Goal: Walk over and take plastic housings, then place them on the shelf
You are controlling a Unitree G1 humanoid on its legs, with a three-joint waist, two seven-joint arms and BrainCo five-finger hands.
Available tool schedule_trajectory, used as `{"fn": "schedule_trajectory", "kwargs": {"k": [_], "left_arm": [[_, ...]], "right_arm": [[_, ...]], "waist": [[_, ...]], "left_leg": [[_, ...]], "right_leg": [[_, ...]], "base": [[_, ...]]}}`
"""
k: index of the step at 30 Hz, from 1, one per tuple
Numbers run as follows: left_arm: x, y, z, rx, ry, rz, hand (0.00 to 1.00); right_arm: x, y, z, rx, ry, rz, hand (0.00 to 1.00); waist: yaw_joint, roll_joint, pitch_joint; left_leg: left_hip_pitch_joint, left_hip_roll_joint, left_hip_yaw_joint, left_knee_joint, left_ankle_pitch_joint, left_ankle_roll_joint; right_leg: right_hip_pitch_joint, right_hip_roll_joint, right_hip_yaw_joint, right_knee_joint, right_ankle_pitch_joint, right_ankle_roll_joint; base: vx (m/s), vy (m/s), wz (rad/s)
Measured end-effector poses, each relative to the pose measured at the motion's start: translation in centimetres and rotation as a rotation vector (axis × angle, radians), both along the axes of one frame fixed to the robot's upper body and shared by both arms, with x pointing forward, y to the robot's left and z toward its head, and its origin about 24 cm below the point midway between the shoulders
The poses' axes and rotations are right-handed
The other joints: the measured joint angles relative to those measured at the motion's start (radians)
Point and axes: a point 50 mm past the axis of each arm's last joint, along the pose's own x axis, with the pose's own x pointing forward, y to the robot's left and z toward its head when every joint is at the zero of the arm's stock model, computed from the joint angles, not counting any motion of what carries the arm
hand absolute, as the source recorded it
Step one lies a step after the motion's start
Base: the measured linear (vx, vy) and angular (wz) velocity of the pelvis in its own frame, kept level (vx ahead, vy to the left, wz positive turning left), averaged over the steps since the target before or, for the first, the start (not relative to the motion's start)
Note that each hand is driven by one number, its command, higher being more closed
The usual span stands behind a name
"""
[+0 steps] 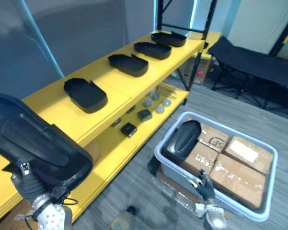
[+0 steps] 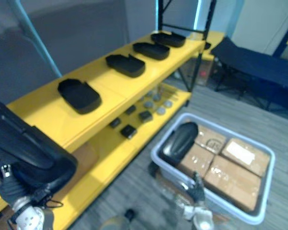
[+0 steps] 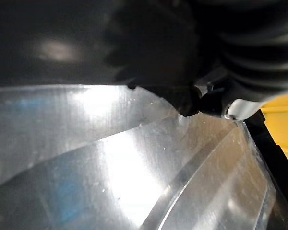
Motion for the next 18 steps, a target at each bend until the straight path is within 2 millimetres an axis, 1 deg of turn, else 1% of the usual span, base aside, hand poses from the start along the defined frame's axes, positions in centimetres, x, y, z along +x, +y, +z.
{"fn": "schedule_trajectory", "kwargs": {"k": [1, 4, 5, 6, 7, 8, 9, 10, 11, 12, 13, 14, 15, 16, 17, 18], "left_arm": [[0.0, 0.0, 0.1, 0.002, -0.003, 0.0, 1.0], [-0.1, 0.4, 1.1, 0.032, -0.035, 0.008, 1.0], [-0.2, 0.5, 1.5, 0.042, -0.043, 0.008, 1.0], [-0.1, 0.5, 1.8, 0.051, -0.055, 0.0, 1.0], [0.0, 0.5, 1.8, 0.053, -0.057, -0.004, 1.0], [0.0, 0.5, 1.9, 0.056, -0.058, -0.006, 1.0], [0.0, 0.7, 2.0, 0.063, -0.059, -0.006, 1.0], [-0.2, 0.8, 2.1, 0.069, -0.062, 0.002, 1.0], [-0.4, 1.1, 2.3, 0.08, -0.063, 0.017, 1.0], [-0.4, 1.2, 2.5, 0.089, -0.063, 0.019, 1.0], [-0.4, 1.3, 2.5, 0.093, -0.063, 0.018, 1.0], [-0.3, 1.4, 2.8, 0.105, -0.065, 0.016, 1.0], [-0.3, 1.5, 2.9, 0.113, -0.068, 0.016, 1.0], [-0.2, 1.5, 3.2, 0.123, -0.074, 0.014, 1.0], [0.0, 1.5, 3.3, 0.126, -0.082, 0.011, 1.0], [0.1, 1.5, 3.4, 0.125, -0.089, 0.009, 1.0]], "right_arm": [[0.0, 0.1, 0.0, 0.002, 0.0, 0.001, 0.0], [0.2, 0.3, 0.2, 0.01, -0.013, 0.001, 0.0], [0.2, 0.2, 0.3, 0.008, -0.019, -0.001, 0.0], [0.2, 0.0, 0.4, 0.003, -0.023, -0.007, 0.0], [0.1, -0.1, 0.4, 0.0, -0.021, -0.009, 0.0], [0.0, -0.2, 0.4, -0.004, -0.019, -0.01, 0.0], [0.1, -0.1, 0.4, -0.001, -0.023, -0.009, 0.0], [0.4, 0.1, 0.6, 0.003, -0.032, -0.009, 0.0], [0.9, 0.4, 0.7, 0.011, -0.045, -0.008, 0.0], [0.9, 0.6, 0.7, -0.002, -0.045, -0.01, 0.0], [0.9, 0.6, 0.7, -0.011, -0.044, -0.009, 0.0], [1.0, 0.7, 0.8, -0.021, -0.045, -0.001, 0.0], [1.1, 0.8, 0.8, -0.027, -0.049, 0.004, 0.0], [1.3, 0.8, 1.1, -0.036, -0.062, 0.002, 0.0], [1.5, 0.5, 1.3, -0.042, -0.077, -0.011, 0.0], [1.6, 0.2, 1.6, -0.046, -0.094, -0.024, 0.0]], "waist": [[0.001, -0.005, -0.003], [0.003, -0.037, -0.019], [0.004, -0.045, -0.023], [0.004, -0.045, -0.025], [0.004, -0.04, -0.029], [0.005, -0.034, -0.033], [0.004, -0.034, -0.038], [0.004, -0.038, -0.037], [0.004, -0.048, -0.026], [0.003, -0.054, -0.022], [0.003, -0.052, -0.018], [-0.004, -0.033, -0.009], [-0.013, -0.028, -0.01], [-0.028, -0.017, -0.012], [-0.032, -0.014, -0.013], [-0.032, -0.014, -0.013]], "left_leg": [[0.0, -0.003, 0.005, 0.0, 0.0, 0.0], [-0.022, -0.031, 0.011, 0.012, -0.012, 0.013], [-0.031, -0.043, 0.012, 0.026, -0.025, 0.016], [-0.034, -0.048, 0.011, 0.048, -0.044, 0.024], [-0.034, -0.046, 0.009, 0.054, -0.047, 0.023], [-0.033, -0.04, 0.007, 0.06, -0.056, 0.03], [-0.03, -0.039, 0.006, 0.058, -0.065, 0.046], [-0.025, -0.04, 0.007, 0.055, -0.07, 0.053], [0.003, -0.044, 0.012, 0.038, -0.074, 0.062], [0.036, -0.046, 0.013, 0.025, -0.077, 0.077], [0.054, -0.039, 0.007, 0.018, -0.078, 0.089], [0.083, -0.021, -0.013, 0.012, -0.083, 0.104], [0.089, -0.008, -0.018, 0.012, -0.085, 0.107], [0.089, 0.016, -0.036, 0.016, -0.086, 0.104], [0.09, 0.03, -0.045, 0.018, -0.092, 0.101], [0.087, 0.039, -0.047, 0.022, -0.097, 0.094]], "right_leg": [[0.0, -0.004, 0.0, -0.002, 0.0, 0.0], [0.004, -0.026, -0.001, -0.015, 0.001, -0.002], [0.01, -0.033, -0.007, -0.014, 0.014, -0.008], [0.007, -0.038, -0.003, 0.014, 0.036, -0.009], [-0.014, -0.04, 0.01, 0.058, 0.045, -0.023], [-0.054, -0.045, 0.037, 0.141, 0.059, -0.042], [-0.124, -0.057, 0.09, 0.266, 0.091, -0.038], [-0.176, -0.066, 0.131, 0.355, 0.126, -0.034], [-0.228, -0.089, 0.148, 0.457, 0.19, -0.055], [-0.268, -0.116, 0.143, 0.542, 0.282, -0.088], [-0.288, -0.126, 0.143, 0.589, 0.348, -0.107], [-0.333, -0.127, 0.144, 0.653, 0.304, -0.112], [-0.344, -0.117, 0.14, 0.657, 0.22, -0.116], [-0.357, -0.073, 0.127, 0.596, 0.147, -0.112], [-0.364, -0.037, 0.131, 0.512, 0.123, -0.105], [-0.364, -0.009, 0.136, 0.404, 0.117, -0.098]], "base": [[0.07, 0.05, -0.02], [0.11, 0.035, 0.08], [0.16, 0.033, 0.14], [0.13, 0.052, 0.12], [0.09, 0.097, 0.1], [0.04, 0.165, 0.08], [0.04, 0.199, 0.05], [0.02, 0.215, 0.0], [0.02, 0.194, -0.04], [0.02, 0.154, -0.03], [0.0, 0.15, 0.07], [-0.03, 0.107, 0.14], [-0.09, 0.128, 0.32], [-0.11, 0.091, 0.36], [-0.1, 0.073, 0.35], [0.03, 0.013, 0.23]]}}
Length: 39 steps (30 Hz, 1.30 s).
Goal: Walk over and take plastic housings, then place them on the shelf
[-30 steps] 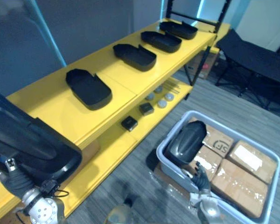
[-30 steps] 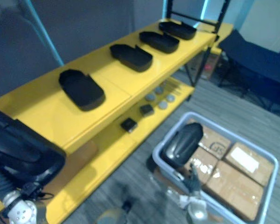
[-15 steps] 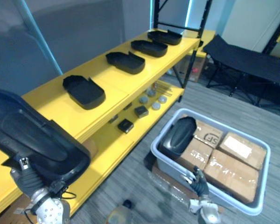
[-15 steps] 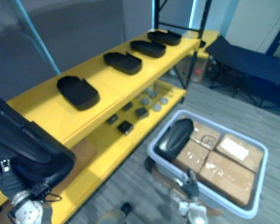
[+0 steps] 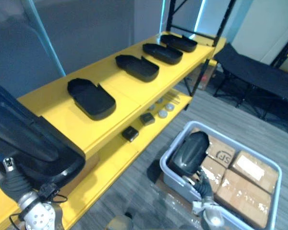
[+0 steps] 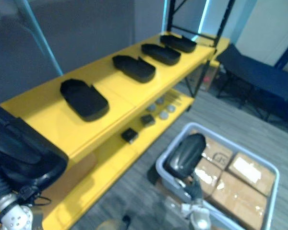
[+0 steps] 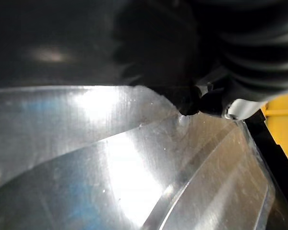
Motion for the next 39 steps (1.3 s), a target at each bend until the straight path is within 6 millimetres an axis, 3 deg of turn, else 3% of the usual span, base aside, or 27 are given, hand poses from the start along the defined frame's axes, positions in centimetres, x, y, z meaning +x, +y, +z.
{"fn": "schedule_trajectory", "kwargs": {"k": [2, 3, 4, 5, 6, 8, 10, 13, 14, 19, 22, 25, 28, 30, 31, 35, 37, 39], "left_arm": [[0.4, -0.2, 0.1, -0.007, -0.011, -0.009, 1.0], [0.5, -0.3, 0.2, -0.007, -0.017, -0.013, 1.0], [0.7, -0.3, 0.4, -0.003, -0.028, -0.016, 1.0], [0.7, -0.4, 0.7, 0.008, -0.04, -0.017, 1.0], [0.7, -0.5, 0.8, 0.006, -0.044, -0.015, 1.0], [0.9, -1.8, 0.3, -0.036, -0.039, -0.043, 1.0], [1.0, -2.0, 0.8, -0.011, -0.048, -0.055, 1.0], [1.1, -2.2, 1.4, -0.001, -0.077, -0.064, 1.0], [1.1, -2.2, 1.4, 0.0, -0.076, -0.065, 1.0], [1.5, -2.1, 1.8, 0.005, -0.094, -0.06, 1.0], [1.5, -2.1, 1.7, 0.007, -0.093, -0.034, 1.0], [1.4, -2.1, 2.0, 0.048, -0.087, 0.021, 1.0], [1.4, -1.7, 2.2, 0.057, -0.093, 0.061, 1.0], [1.2, -1.3, 2.3, 0.073, -0.079, 0.075, 1.0], [0.8, -0.8, 2.2, 0.083, -0.063, 0.092, 1.0], [-0.6, 0.1, 1.6, 0.087, -0.012, 0.127, 1.0], [-0.9, 0.2, 1.0, 0.082, 0.019, 0.122, 1.0], [-1.0, 0.0, 0.2, 0.061, 0.05, 0.091, 1.0]], "right_arm": [[0.3, -1.0, 0.8, -0.028, -0.046, -0.037, 0.0], [0.3, -1.3, 0.9, -0.034, -0.05, -0.05, 0.0], [0.3, -1.8, 1.1, -0.047, -0.064, -0.066, 0.0], [0.5, -2.1, 1.3, -0.058, -0.073, -0.073, 0.0], [0.5, -2.3, 1.3, -0.065, -0.074, -0.073, 0.0], [1.5, -3.8, 2.5, -0.116, -0.124, -0.081, 0.0], [1.5, -4.4, 2.7, -0.128, -0.126, -0.089, 0.0], [1.1, -4.7, 3.2, -0.133, -0.148, -0.099, 0.0], [1.0, -4.7, 3.3, -0.123, -0.153, -0.093, 0.0], [0.5, -2.7, 4.2, -0.072, -0.227, -0.036, 0.0], [1.8, -0.4, 8.1, -0.089, -0.432, 0.038, 0.0], [4.0, 2.4, 13.6, -0.081, -0.703, 0.124, 0.0], [6.3, 3.9, 16.3, -0.066, -0.826, 0.219, 0.0], [7.4, 4.3, 16.9, -0.035, -0.84, 0.245, 0.0], [8.3, 4.6, 16.7, -0.018, -0.818, 0.252, 0.0], [9.0, 5.4, 16.2, 0.03, -0.779, 0.275, 0.0], [9.0, 5.8, 16.1, 0.037, -0.779, 0.284, 0.0], [9.0, 6.0, 15.9, 0.035, -0.768, 0.276, 0.0]], "waist": [[-0.008, -0.003, -0.001], [-0.012, -0.006, -0.003], [-0.016, -0.018, -0.011], [-0.015, -0.045, -0.026], [-0.007, -0.049, -0.03], [-0.02, 0.031, -0.026], [-0.02, 0.055, -0.035], [-0.033, 0.064, -0.043], [-0.046, 0.055, -0.044], [-0.069, 0.021, -0.055], [-0.073, 0.021, -0.057], [-0.07, 0.026, -0.061], [-0.046, 0.026, -0.062], [-0.03, 0.025, -0.066], [-0.005, 0.025, -0.081], [0.044, 0.03, -0.086], [0.044, 0.029, -0.09], [0.037, 0.03, -0.092]], "left_leg": [[0.002, -0.002, 0.001, 0.003, -0.011, -0.018], [0.002, -0.006, 0.004, 0.003, -0.015, -0.024], [0.002, -0.02, 0.011, -0.003, -0.024, -0.039], [0.001, -0.036, 0.028, -0.017, -0.036, -0.055], [0.0, -0.034, 0.036, -0.015, -0.043, -0.065], [-0.016, 0.033, 0.104, -0.002, -0.054, -0.08], [-0.003, 0.061, 0.15, -0.021, -0.049, -0.089], [0.018, 0.073, 0.202, -0.03, -0.047, -0.091], [0.02, 0.072, 0.205, -0.034, -0.047, -0.091], [0.024, 0.068, 0.248, -0.053, -0.046, -0.09], [0.04, 0.065, 0.256, -0.055, -0.046, -0.089], [0.04, 0.067, 0.249, -0.056, -0.043, -0.089], [0.038, 0.06, 0.228, -0.063, -0.029, -0.093], [0.038, 0.056, 0.196, -0.074, -0.017, -0.094], [0.036, 0.054, 0.175, -0.089, -0.004, -0.097], [0.026, 0.037, 0.111, -0.099, 0.018, -0.1], [0.014, 0.029, 0.106, -0.116, 0.035, -0.099], [-0.019, 0.054, 0.194, -0.127, 0.067, -0.093]], "right_leg": [[0.034, 0.044, 0.039, -0.237, 0.028, 0.043], [0.051, 0.047, 0.046, -0.273, 0.045, 0.059], [0.082, 0.045, 0.046, -0.335, 0.099, 0.068], [0.11, 0.037, 0.034, -0.402, 0.093, 0.08], [0.13, 0.04, 0.034, -0.453, 0.084, 0.101], [0.184, 0.108, -0.001, -0.572, 0.141, 0.076], [0.194, 0.134, 0.004, -0.594, 0.145, 0.069], [0.209, 0.144, 0.018, -0.609, 0.145, 0.067], [0.212, 0.143, 0.018, -0.613, 0.145, 0.067], [0.213, 0.139, 0.033, -0.656, 0.17, 0.066], [0.233, 0.137, 0.042, -0.666, 0.173, 0.068], [0.246, 0.139, 0.022, -0.676, 0.178, 0.065], [0.258, 0.137, -0.001, -0.684, 0.183, 0.064], [0.281, 0.134, -0.038, -0.695, 0.184, 0.064], [0.285, 0.132, -0.063, -0.699, 0.184, 0.064], [0.331, 0.121, -0.149, -0.705, 0.176, 0.065], [0.349, 0.109, -0.205, -0.705, 0.168, 0.072], [0.382, 0.096, -0.298, -0.699, 0.153, 0.09]], "base": [[0.17, -0.067, 0.33], [0.14, -0.131, 0.48], [0.12, -0.221, 0.33], [0.11, -0.255, 0.11], [0.08, -0.259, -0.1], [0.06, -0.186, -0.01], [0.09, -0.146, -0.14], [0.08, -0.066, -0.19], [0.05, 0.01, -0.08], [0.01, 0.026, -0.12], [-0.01, 0.012, -0.06], [-0.03, -0.011, 0.13], [-0.03, -0.012, 0.25], [-0.02, -0.024, 0.54], [0.0, -0.026, 0.5], [0.0, -0.014, 0.64], [0.01, 0.002, 0.91], [0.0, 0.028, 1.23]]}}
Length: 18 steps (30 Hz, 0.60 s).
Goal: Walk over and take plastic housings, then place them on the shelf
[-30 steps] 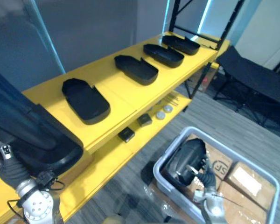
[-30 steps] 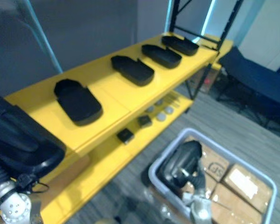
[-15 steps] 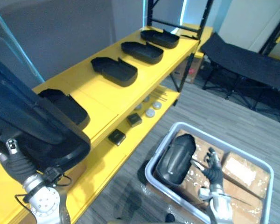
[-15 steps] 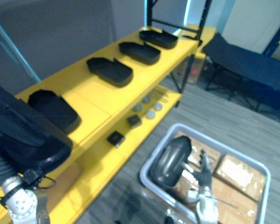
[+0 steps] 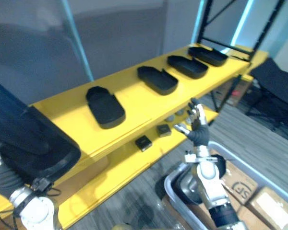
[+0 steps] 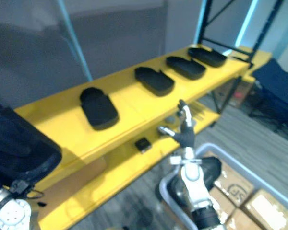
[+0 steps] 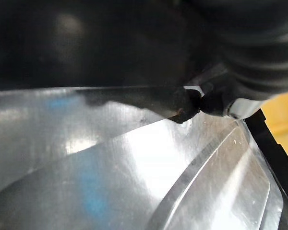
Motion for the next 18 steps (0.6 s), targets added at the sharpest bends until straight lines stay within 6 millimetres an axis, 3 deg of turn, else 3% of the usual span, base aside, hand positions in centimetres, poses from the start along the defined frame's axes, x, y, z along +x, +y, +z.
{"fn": "schedule_trajectory", "kwargs": {"k": [3, 5, 10, 18], "left_arm": [[-0.3, 0.2, -0.4, -0.01, 0.015, -0.023, 1.0], [-0.2, 0.2, -0.3, -0.014, 0.006, -0.045, 1.0], [0.3, -0.2, -0.2, -0.001, 0.006, -0.109, 1.0], [1.8, -1.3, -0.4, -0.017, -0.009, -0.163, 1.0]], "right_arm": [[0.1, 0.6, -0.9, -0.027, 0.053, -0.015, 0.0], [0.1, 1.2, -1.4, -0.029, 0.072, -0.007, 0.0], [0.2, 1.4, -2.2, -0.043, 0.119, -0.003, 0.0], [-0.9, 1.2, -3.9, -0.042, 0.199, 0.045, 0.0]], "waist": [[0.028, -0.014, -0.005], [0.028, -0.022, -0.008], [0.022, -0.028, -0.008], [-0.007, -0.034, -0.003]], "left_leg": [[-0.004, -0.006, 0.029, -0.038, 0.041, 0.003], [-0.007, -0.017, 0.033, -0.051, 0.062, 0.006], [0.006, -0.033, 0.071, -0.059, 0.073, 0.007], [0.039, -0.029, 0.122, -0.102, 0.071, 0.012]], "right_leg": [[0.001, -0.023, -0.04, 0.025, -0.014, 0.01], [-0.005, -0.037, -0.053, 0.043, -0.02, 0.012], [-0.016, -0.07, -0.036, 0.067, -0.021, 0.011], [-0.043, -0.077, 0.019, 0.088, -0.032, 0.009]], "base": [[0.02, 0.052, 0.55], [0.06, 0.058, 0.31], [0.04, 0.056, -0.07], [-0.01, 0.008, -0.2]]}}
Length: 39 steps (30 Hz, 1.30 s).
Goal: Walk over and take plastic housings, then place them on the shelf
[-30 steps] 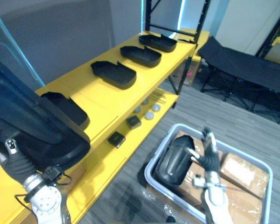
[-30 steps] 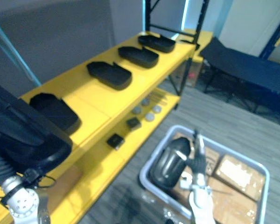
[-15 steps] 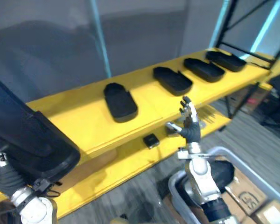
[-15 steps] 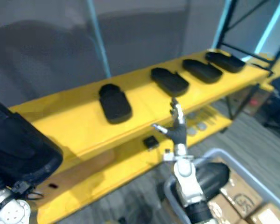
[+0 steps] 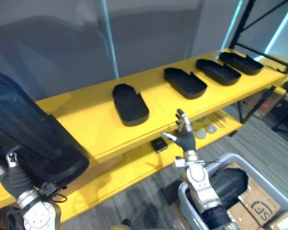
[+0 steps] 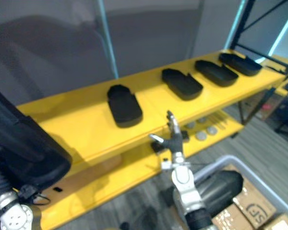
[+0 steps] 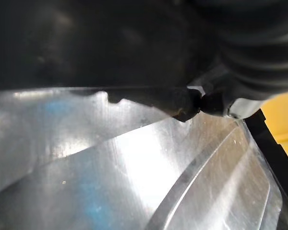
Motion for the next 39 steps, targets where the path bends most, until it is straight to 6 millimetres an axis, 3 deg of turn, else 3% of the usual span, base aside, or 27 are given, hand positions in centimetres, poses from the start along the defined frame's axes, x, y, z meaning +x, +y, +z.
{"fn": "schedule_trajectory", "kwargs": {"k": [6, 8, 9, 10, 11, 12, 13, 14, 15, 16, 17, 20, 28, 33, 34, 36, 38, 39], "left_arm": [[0.4, 0.0, 0.0, 0.04, 0.029, -0.014, 1.0], [0.7, 0.2, 0.1, 0.072, 0.047, -0.04, 1.0], [1.1, 0.4, 0.2, 0.1, 0.062, -0.059, 1.0], [1.4, 0.4, 0.3, 0.107, 0.062, -0.071, 1.0], [2.3, 0.1, 0.4, 0.108, 0.055, -0.095, 1.0], [3.1, 0.1, 0.5, 0.1, 0.046, -0.101, 1.0], [3.4, 0.0, 0.5, 0.095, 0.042, -0.107, 1.0], [4.0, -0.1, 0.6, 0.09, 0.031, -0.11, 1.0], [4.2, -0.1, 0.7, 0.089, 0.028, -0.11, 1.0], [4.1, -0.2, 0.6, 0.083, 0.036, -0.11, 1.0], [4.0, -0.2, 0.4, 0.077, 0.044, -0.108, 1.0], [3.8, -0.3, 0.5, 0.081, 0.042, -0.105, 1.0], [3.7, -2.1, 0.5, 0.084, 0.039, -0.15, 1.0], [2.8, -2.2, -0.5, 0.062, 0.084, -0.124, 1.0], [2.7, -2.3, -0.7, 0.052, 0.087, -0.119, 1.0], [1.9, -2.4, -1.0, 0.035, 0.103, -0.11, 1.0], [1.7, -2.4, -1.2, 0.03, 0.113, -0.108, 1.0], [1.6, -2.4, -1.2, 0.027, 0.114, -0.11, 1.0]], "right_arm": [[-0.6, -0.4, -0.8, 0.002, 0.031, -0.018, 0.0], [-0.8, -0.8, -1.1, 0.004, 0.043, -0.043, 0.0], [-0.9, -0.9, -1.1, 0.005, 0.046, -0.05, 0.0], [-0.9, -1.0, -1.1, 0.009, 0.046, -0.058, 0.0], [-1.0, -1.3, -1.3, 0.018, 0.053, -0.075, 0.0], [-1.2, -1.6, -1.4, 0.02, 0.058, -0.087, 0.0], [-1.3, -1.8, -1.4, 0.02, 0.056, -0.094, 0.0], [-1.3, -2.1, -1.2, 0.02, 0.046, -0.1, 0.0], [-1.2, -2.5, -1.0, 0.015, 0.034, -0.104, 0.0], [-1.1, -2.7, -1.0, 0.012, 0.032, -0.112, 0.0], [-1.1, -3.2, -0.9, 0.012, 0.021, -0.131, 0.0], [-0.9, -3.9, -0.6, 0.003, 0.007, -0.152, 0.0], [-0.9, -5.9, 0.4, 0.016, -0.042, -0.21, 0.0], [-1.1, -5.4, 0.4, 0.026, -0.056, -0.153, 0.0], [-1.2, -5.4, 0.3, 0.024, -0.052, -0.152, 0.0], [-1.3, -5.6, 0.2, 0.017, -0.045, -0.156, 0.0], [-1.3, -5.8, 0.2, 0.006, -0.046, -0.156, 0.0], [-1.4, -6.1, 0.2, 0.005, -0.05, -0.164, 0.0]], "waist": [[-0.007, -0.008, 0.01], [-0.008, -0.013, 0.013], [-0.019, -0.019, 0.019], [-0.027, -0.013, 0.028], [-0.04, -0.007, 0.037], [-0.053, -0.005, 0.04], [-0.054, -0.01, 0.04], [-0.061, -0.037, 0.052], [-0.062, -0.06, 0.067], [-0.056, -0.064, 0.064], [-0.05, -0.046, 0.075], [-0.045, -0.031, 0.085], [-0.059, -0.015, 0.086], [-0.052, 0.031, 0.083], [-0.052, 0.04, 0.084], [-0.057, 0.065, 0.069], [-0.064, 0.066, 0.063], [-0.075, 0.044, 0.04]], "left_leg": [[-0.001, -0.014, -0.03, -0.02, -0.001, 0.016], [0.0, -0.011, -0.041, -0.014, 0.002, 0.024], [0.0, -0.009, -0.07, 0.0, 0.002, 0.034], [-0.002, -0.004, -0.092, 0.006, 0.002, 0.036], [-0.003, 0.02, -0.127, 0.007, 0.003, 0.039], [-0.01, 0.036, -0.153, 0.011, 0.004, 0.038], [-0.018, 0.036, -0.165, 0.021, 0.003, 0.038], [-0.037, 0.01, -0.177, 0.042, 0.002, 0.038], [-0.041, -0.021, -0.178, 0.046, -0.004, 0.031], [-0.047, -0.022, -0.174, 0.05, -0.005, 0.03], [-0.062, -0.019, -0.17, 0.061, -0.015, 0.031], [-0.082, -0.02, -0.145, 0.065, -0.029, 0.03], [-0.053, 0.0, -0.142, 0.072, -0.016, 0.003], [-0.057, 0.0, -0.17, 0.069, -0.004, -0.007], [-0.056, 0.004, -0.161, 0.07, -0.016, 0.002], [-0.074, 0.055, -0.009, 0.08, -0.028, 0.023], [-0.08, 0.072, 0.083, 0.091, -0.08, 0.104], [-0.111, 0.068, 0.14, 0.124, -0.105, 0.145]], "right_leg": [[-0.057, -0.048, 0.0, 0.156, -0.029, -0.005], [-0.113, -0.065, 0.058, 0.277, -0.029, -0.035], [-0.154, -0.063, 0.138, 0.364, -0.006, -0.07], [-0.176, -0.056, 0.176, 0.406, 0.005, -0.089], [-0.201, -0.025, 0.247, 0.45, -0.054, -0.1], [-0.199, 0.04, 0.303, 0.414, -0.131, -0.094], [-0.199, 0.058, 0.319, 0.387, -0.14, -0.096], [-0.199, 0.078, 0.331, 0.312, -0.12, -0.097], [-0.195, 0.06, 0.305, 0.283, -0.083, -0.096], [-0.191, 0.062, 0.317, 0.262, -0.083, -0.084], [-0.172, 0.071, 0.323, 0.208, -0.077, -0.075], [-0.133, 0.082, 0.323, 0.092, -0.071, -0.055], [-0.086, 0.107, 0.323, 0.076, -0.073, -0.057], [-0.067, 0.112, 0.31, 0.076, -0.094, -0.065], [-0.061, 0.113, 0.3, 0.076, -0.094, -0.064], [-0.063, 0.117, 0.269, 0.09, -0.092, -0.06], [-0.065, 0.104, 0.244, 0.103, -0.094, -0.063], [-0.093, 0.066, 0.221, 0.112, -0.103, -0.06]], "base": [[0.03, 0.042, 0.17], [0.03, 0.188, 0.27], [0.03, 0.244, 0.4], [0.02, 0.179, 0.63], [0.02, 0.056, 0.78], [0.03, 0.0, 0.75], [0.03, -0.005, 0.73], [0.02, -0.056, 0.54], [0.01, -0.073, 0.37], [-0.01, -0.08, 0.08], [-0.04, -0.056, -0.1], [-0.01, -0.079, -0.16], [0.0, -0.039, 0.04], [-0.06, -0.006, 0.18], [-0.06, -0.031, 0.26], [-0.04, -0.057, 0.34], [-0.02, -0.054, 0.41], [0.01, -0.041, 0.44]]}}
